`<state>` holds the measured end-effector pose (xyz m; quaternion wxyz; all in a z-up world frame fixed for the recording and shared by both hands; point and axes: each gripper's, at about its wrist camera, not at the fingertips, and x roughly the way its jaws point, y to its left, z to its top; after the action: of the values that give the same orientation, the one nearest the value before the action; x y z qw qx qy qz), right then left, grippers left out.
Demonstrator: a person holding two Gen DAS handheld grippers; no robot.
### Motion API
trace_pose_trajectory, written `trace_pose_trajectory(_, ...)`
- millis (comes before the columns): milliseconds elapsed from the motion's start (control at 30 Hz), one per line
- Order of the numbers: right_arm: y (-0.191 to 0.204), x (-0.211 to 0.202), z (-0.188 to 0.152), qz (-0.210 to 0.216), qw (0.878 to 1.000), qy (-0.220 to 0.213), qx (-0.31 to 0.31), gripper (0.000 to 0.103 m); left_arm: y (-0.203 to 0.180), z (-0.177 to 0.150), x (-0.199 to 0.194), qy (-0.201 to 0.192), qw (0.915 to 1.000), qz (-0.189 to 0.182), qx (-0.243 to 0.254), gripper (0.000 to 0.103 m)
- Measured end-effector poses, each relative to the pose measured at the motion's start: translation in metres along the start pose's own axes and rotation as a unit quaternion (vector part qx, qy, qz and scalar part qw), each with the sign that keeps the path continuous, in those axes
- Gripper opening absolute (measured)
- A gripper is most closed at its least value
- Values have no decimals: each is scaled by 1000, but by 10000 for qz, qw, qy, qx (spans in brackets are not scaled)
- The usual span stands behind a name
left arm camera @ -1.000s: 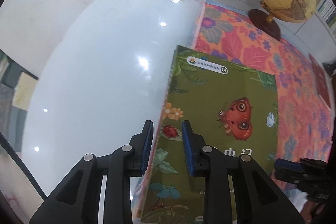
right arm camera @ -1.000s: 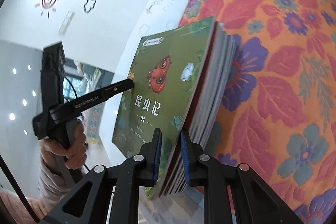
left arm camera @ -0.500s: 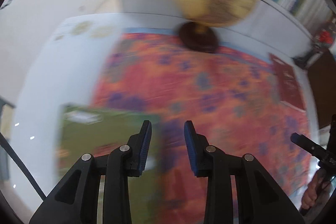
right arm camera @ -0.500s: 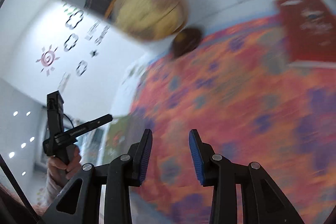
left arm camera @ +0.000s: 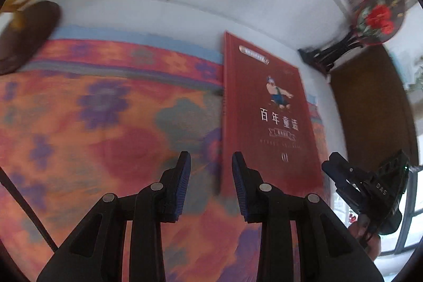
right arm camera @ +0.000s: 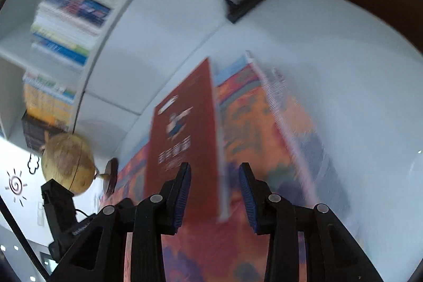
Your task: Organize books
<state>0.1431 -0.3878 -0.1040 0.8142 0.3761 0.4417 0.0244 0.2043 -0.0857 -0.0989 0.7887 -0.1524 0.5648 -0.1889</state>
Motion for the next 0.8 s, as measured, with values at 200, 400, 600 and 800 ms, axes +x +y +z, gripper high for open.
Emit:
trace_pose_trajectory(200,12,13,2,358,9980,297,-438,42,-22,1,13,-15,9998,-216,-49,31)
trace_pose_trajectory(400,24,-8,-10,252,9961,315,-789,42,-41,-22,-8,54,9978,109,654,31)
trace_pose_trajectory(600,24,-36,-60,437,9941,732,-669,42,-22,-69,-45,404,9974,-84,584,31)
trace_pose_trajectory(800,20,-69,-169,635,9778,1978,-287,42,18,-154,-84,1297,9910,-20,324,31)
